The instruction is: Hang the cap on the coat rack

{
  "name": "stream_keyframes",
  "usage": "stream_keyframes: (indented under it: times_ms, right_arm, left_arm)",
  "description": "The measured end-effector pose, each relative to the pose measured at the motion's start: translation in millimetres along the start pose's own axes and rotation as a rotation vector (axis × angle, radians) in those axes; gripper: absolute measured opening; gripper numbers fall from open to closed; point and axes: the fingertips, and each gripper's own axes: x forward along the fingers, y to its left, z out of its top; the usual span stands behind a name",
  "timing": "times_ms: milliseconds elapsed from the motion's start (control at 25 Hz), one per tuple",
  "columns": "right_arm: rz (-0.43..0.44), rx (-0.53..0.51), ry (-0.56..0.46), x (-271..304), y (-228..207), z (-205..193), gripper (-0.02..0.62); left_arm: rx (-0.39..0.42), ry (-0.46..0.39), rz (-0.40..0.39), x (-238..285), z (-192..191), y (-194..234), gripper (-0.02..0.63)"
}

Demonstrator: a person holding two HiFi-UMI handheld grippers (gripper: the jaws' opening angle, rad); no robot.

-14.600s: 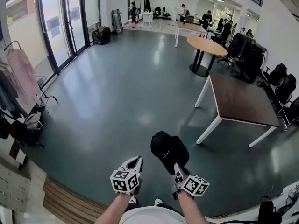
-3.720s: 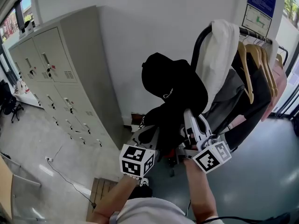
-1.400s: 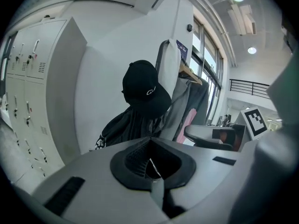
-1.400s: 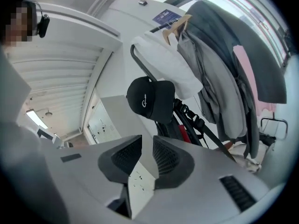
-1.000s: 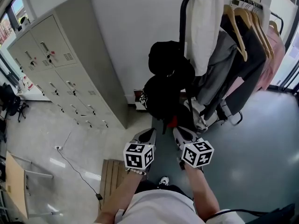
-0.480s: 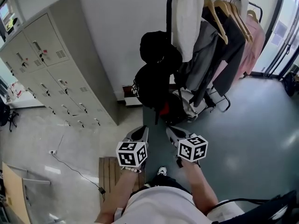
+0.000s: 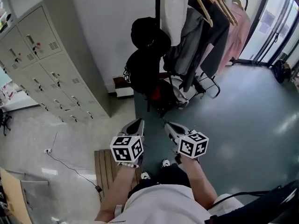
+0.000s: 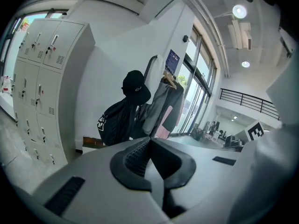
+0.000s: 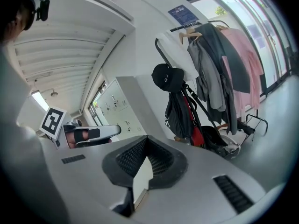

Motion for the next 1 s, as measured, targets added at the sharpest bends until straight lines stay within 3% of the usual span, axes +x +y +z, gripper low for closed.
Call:
stream_keyframes:
  times_ms: [640,1000]
  right_arm:
    - [0.056,0.0,-0.027,-36,-17,35,0.003]
    - [0.066,-0.021,-0.022,-27,-1,35,0.003]
  left_arm:
    - [-0.011,-0.047,0.043,3,-3,-53,0.003]
    - [-0.02,-0.053,0.048,1,-3,-51,0.003]
